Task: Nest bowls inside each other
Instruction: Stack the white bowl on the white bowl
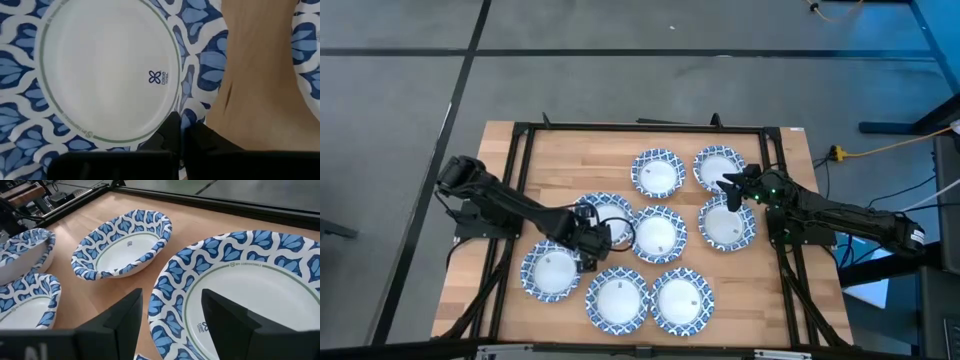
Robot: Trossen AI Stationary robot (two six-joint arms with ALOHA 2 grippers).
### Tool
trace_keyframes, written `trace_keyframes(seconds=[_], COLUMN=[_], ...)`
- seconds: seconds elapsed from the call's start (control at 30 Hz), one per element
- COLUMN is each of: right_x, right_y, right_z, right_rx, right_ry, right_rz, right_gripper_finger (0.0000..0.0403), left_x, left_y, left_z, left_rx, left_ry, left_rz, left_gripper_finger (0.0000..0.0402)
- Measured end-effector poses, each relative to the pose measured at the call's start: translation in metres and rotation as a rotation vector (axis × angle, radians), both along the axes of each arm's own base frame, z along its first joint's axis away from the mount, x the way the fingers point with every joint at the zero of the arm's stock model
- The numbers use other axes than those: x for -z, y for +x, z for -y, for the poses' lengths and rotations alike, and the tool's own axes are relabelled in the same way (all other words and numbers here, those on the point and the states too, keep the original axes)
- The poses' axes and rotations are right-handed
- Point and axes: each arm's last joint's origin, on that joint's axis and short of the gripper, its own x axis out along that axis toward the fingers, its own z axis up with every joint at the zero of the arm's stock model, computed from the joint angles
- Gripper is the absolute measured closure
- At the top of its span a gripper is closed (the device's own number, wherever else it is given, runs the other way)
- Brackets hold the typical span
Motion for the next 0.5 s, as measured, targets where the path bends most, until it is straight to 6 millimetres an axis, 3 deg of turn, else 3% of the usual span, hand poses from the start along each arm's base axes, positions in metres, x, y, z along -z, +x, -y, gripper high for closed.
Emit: trace_keyframes(seconds=[0.5], right_x=[0.0], right_y=[0.0], right_z=[0.0], right_rx=[-0.001], right_ry=[-0.002], right_rz=[-0.002], right_gripper_finger=[0.0198], left_x=[-0.0037], left_y=[-0.0048], left_z=[-0.0016], left_rx=[0.006], left_ry=[0.002], left_rz=[-0.022], left_gripper_finger=[0.032])
